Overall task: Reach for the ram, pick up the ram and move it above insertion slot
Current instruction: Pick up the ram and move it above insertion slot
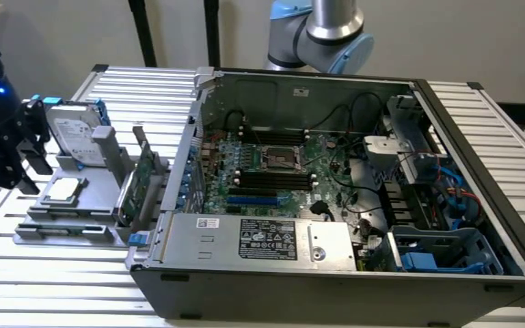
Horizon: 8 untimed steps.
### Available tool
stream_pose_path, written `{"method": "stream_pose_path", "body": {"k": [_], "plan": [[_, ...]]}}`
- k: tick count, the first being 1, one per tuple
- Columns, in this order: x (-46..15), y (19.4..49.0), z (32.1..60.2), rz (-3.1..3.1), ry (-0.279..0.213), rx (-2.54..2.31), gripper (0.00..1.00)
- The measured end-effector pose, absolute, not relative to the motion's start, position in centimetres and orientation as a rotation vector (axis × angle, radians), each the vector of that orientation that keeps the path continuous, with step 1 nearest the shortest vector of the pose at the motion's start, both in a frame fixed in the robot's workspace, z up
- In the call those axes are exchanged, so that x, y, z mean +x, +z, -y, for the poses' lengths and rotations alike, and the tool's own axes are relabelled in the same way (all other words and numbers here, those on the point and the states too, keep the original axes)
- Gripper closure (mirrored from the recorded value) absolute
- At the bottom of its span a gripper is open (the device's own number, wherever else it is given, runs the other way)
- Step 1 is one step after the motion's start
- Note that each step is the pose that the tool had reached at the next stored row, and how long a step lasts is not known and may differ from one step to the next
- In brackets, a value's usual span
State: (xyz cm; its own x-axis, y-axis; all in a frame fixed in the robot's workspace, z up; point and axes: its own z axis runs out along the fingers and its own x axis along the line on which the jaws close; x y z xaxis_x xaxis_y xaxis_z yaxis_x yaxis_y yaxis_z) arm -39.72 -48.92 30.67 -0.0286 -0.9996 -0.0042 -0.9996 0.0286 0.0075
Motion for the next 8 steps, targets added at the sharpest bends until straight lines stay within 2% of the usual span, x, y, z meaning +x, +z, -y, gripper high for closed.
{"method": "stream_pose_path", "body": {"k": [8], "plan": [[-39.8,29.2,48.9,2.224,-0.013,2.215,0.58]]}}
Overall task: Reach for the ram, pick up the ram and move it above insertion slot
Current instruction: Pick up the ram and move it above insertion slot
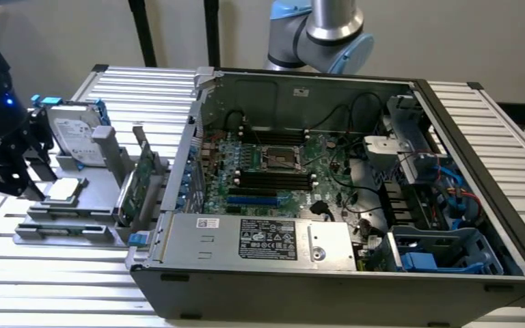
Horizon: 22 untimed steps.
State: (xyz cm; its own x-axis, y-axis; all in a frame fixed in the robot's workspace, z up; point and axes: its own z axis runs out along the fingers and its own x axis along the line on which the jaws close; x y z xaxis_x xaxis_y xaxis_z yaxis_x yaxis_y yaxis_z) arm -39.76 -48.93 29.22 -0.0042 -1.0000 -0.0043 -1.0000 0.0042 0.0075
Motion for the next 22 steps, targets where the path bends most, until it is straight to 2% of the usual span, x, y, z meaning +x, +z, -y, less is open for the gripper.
{"method": "stream_pose_path", "body": {"k": [22], "plan": [[-40.0,25.2,49.5,2.22,-0.013,2.22,0.58]]}}
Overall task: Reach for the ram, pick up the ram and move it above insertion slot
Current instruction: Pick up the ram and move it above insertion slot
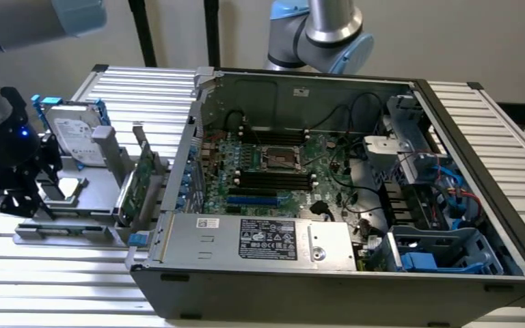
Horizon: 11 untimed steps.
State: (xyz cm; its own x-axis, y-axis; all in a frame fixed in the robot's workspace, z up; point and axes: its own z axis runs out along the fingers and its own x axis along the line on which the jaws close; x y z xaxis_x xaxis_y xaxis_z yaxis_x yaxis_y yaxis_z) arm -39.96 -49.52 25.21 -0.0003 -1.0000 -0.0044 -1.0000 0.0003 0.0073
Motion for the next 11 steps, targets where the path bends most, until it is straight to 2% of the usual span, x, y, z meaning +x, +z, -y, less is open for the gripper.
{"method": "stream_pose_path", "body": {"k": [11], "plan": [[-40.0,23.2,49.8,2.22,-0.013,2.219,0.58]]}}
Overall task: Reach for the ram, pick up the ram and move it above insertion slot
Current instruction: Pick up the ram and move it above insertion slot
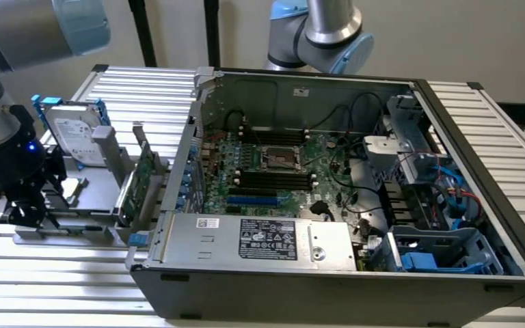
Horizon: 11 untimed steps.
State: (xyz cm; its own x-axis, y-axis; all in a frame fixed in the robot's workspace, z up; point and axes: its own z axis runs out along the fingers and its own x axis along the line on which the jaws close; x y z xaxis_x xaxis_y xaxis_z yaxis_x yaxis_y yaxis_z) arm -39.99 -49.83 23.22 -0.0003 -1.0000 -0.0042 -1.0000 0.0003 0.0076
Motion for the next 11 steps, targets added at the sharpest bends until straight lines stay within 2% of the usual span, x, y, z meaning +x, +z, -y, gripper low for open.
{"method": "stream_pose_path", "body": {"k": [11], "plan": [[-40.0,21.2,49.9,2.22,-0.013,2.22,0.58]]}}
